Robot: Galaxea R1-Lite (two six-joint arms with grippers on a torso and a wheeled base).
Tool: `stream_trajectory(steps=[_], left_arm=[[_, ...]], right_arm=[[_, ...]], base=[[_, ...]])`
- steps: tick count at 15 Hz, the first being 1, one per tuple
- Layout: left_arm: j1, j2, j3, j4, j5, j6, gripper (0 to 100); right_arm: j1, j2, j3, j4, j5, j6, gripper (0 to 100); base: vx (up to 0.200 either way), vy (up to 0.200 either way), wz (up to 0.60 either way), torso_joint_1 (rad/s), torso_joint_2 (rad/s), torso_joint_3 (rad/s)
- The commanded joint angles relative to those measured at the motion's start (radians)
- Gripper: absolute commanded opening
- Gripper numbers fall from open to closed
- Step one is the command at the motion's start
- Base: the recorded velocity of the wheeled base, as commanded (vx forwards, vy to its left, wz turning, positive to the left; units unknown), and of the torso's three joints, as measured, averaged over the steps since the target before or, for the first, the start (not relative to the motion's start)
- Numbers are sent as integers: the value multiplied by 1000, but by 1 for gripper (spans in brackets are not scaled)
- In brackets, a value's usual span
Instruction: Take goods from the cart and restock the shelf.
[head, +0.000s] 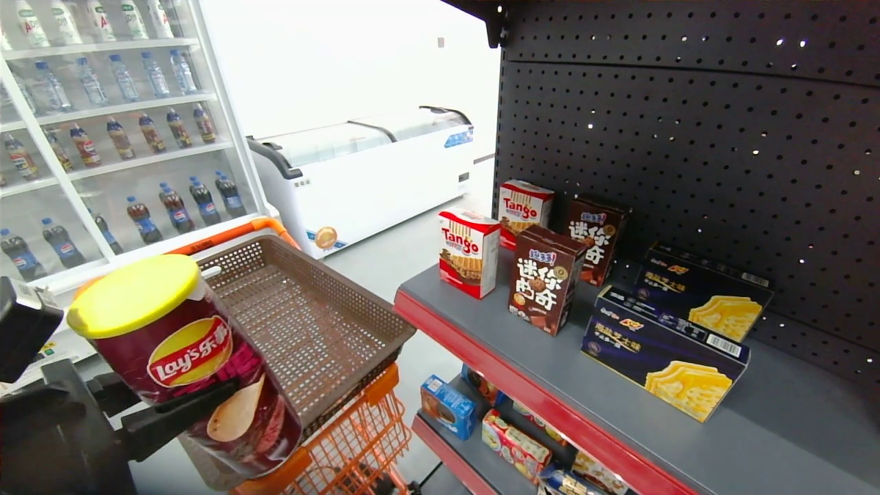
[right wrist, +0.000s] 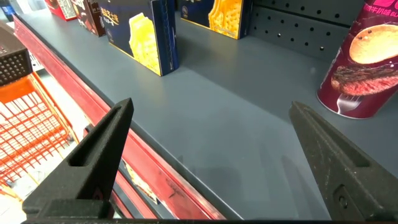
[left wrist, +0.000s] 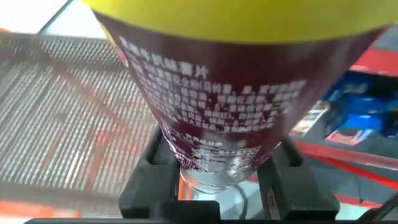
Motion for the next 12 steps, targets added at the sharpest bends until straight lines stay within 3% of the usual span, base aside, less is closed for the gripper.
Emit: stream_trajectory(steps=[1, 4, 7, 8, 9, 12], left_arm=[[-57, 23, -52, -2, -81, -34, 0], [-114, 31, -64, 3, -103, -39, 0], [-275, 72, -68, 7, -132, -56, 0], [-289, 79, -67, 4, -141, -59, 0], [-338, 94, -68, 4, -173, -59, 0], [-382, 111, -70, 7, -173, -59, 0]], right_arm=[[0, 0, 0, -1, 1, 0, 100], [0, 0, 0, -1, 1, 0, 100], [0, 0, 0, -1, 1, 0, 100], [0, 0, 0, -1, 1, -1, 100], [0, 0, 0, -1, 2, -1, 100], [0, 0, 0, -1, 1, -1, 100]], base=[[0, 0, 0, 0, 0, 0], [0, 0, 0, 0, 0, 0], [0, 0, 0, 0, 0, 0], [0, 0, 0, 0, 0, 0], [0, 0, 0, 0, 0, 0], [0, 0, 0, 0, 0, 0]])
